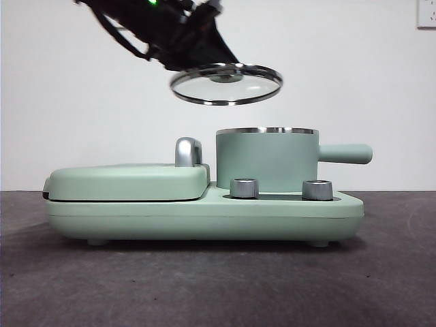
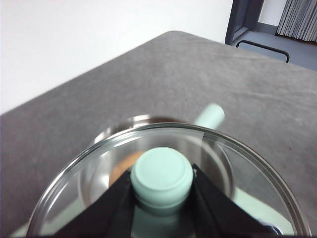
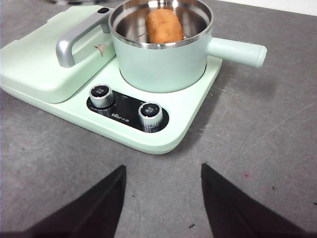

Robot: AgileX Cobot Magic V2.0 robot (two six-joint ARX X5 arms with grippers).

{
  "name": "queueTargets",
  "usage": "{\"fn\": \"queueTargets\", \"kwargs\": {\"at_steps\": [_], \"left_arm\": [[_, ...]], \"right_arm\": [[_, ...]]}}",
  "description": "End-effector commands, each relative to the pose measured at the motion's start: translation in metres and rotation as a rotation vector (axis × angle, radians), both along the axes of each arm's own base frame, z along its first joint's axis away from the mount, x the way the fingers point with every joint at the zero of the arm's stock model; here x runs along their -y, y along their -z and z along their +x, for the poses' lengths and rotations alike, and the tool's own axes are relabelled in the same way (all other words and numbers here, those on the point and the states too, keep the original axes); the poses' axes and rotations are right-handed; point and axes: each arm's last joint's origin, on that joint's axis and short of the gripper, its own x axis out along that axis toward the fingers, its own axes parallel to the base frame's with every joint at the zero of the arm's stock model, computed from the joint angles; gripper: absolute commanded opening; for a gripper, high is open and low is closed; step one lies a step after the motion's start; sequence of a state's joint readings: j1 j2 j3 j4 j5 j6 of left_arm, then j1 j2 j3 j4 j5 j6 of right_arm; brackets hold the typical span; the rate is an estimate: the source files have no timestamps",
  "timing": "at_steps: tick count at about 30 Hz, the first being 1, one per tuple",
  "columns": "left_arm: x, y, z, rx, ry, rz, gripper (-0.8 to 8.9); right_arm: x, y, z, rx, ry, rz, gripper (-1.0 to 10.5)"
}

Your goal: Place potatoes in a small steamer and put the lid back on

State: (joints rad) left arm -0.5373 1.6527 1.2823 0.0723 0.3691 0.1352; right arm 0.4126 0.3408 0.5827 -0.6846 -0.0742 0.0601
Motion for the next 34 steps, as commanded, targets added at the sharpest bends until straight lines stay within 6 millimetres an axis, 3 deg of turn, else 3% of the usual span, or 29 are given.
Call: {"fn": "queueTargets", "kwargs": {"at_steps": [1,11,22,34], "left_arm": [[0.016,-0.011,0.014,0.070,0.028,-0.017,0.12],[0.048,0.005,0.040,0.148,0.083,0.031,0.12],[0.057,0.027,0.052,0.152,0.094,0.015,0.12],[0.058,0.033,0.055,0.142,0.105,0.017,0.12]], "right_arm": [[0.000,-0.002,0.000,0.010,0.000,0.005,2.3],[0.000,-0.002,0.000,0.010,0.000,0.005,2.3],[0.000,-0.002,0.000,0.013,0.016,-0.001,2.3],[0.000,-0.002,0.000,0.013,0.016,-0.001,2.3]]}}
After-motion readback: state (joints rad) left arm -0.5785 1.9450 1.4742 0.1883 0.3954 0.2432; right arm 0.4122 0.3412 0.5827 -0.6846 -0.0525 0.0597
